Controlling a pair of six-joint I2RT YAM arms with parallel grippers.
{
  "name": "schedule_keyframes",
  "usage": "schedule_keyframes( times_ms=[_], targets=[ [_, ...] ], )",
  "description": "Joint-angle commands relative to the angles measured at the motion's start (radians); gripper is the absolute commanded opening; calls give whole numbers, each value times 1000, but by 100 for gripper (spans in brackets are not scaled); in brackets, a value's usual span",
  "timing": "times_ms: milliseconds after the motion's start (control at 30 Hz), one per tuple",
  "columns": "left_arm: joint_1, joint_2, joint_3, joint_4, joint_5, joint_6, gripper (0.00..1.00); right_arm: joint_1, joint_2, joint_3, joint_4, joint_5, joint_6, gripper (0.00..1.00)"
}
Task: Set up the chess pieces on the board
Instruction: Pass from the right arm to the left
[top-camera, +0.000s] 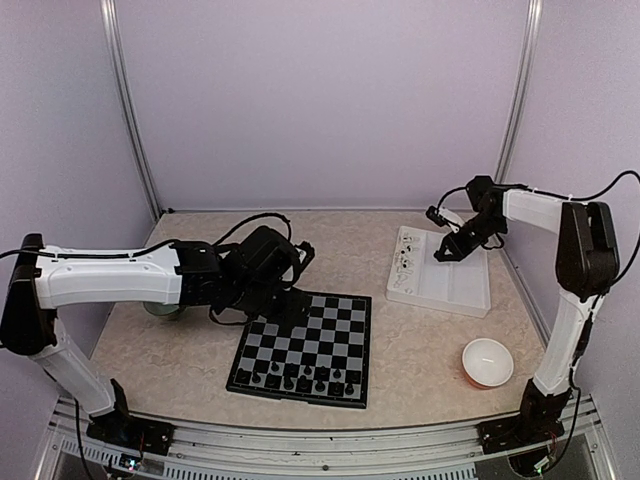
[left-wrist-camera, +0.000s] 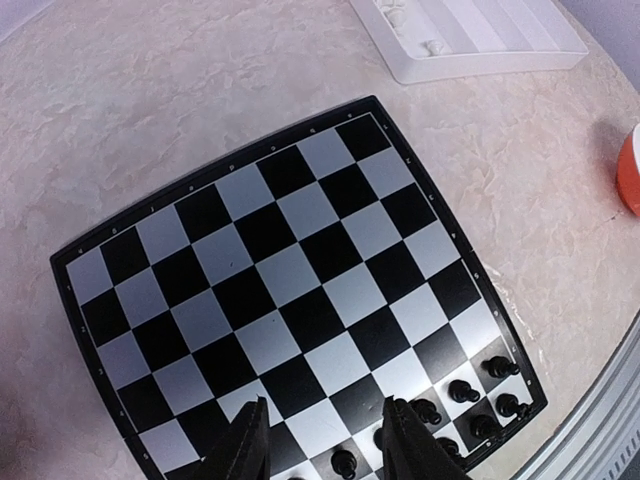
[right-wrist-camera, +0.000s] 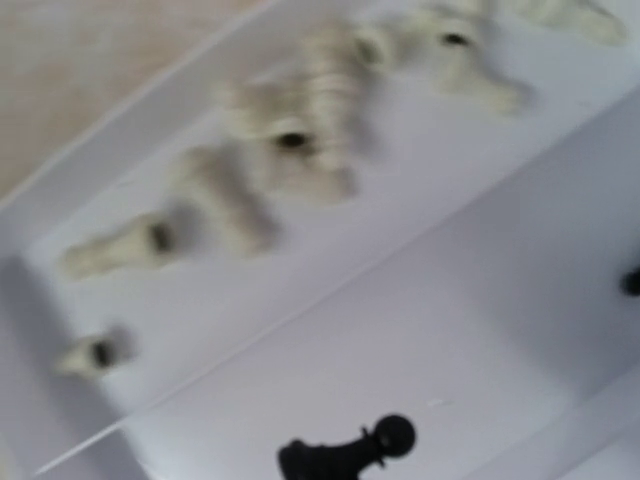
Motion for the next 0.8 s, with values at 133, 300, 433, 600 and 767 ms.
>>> schedule_keyframes(
  times_ms=[133,300,433,600,767],
  targets=[
    [1,67,56,298,117,-23,39,32,-176,-130,-37,-287,-70,11],
    [23,121,101,435,226,-94,41,117,-275,-182,-49,-351,-128,11],
    [52,188,132,527,315,-157,41,203,-339,-204,-60,-373,-184,11],
    [79,227,134,633,374,-237,42,316,-395,-212,-50,-361,-209,12],
    [86,231,122,674,408,-261,42,410,-417,-216,-16,-273,-216,12]
  ],
)
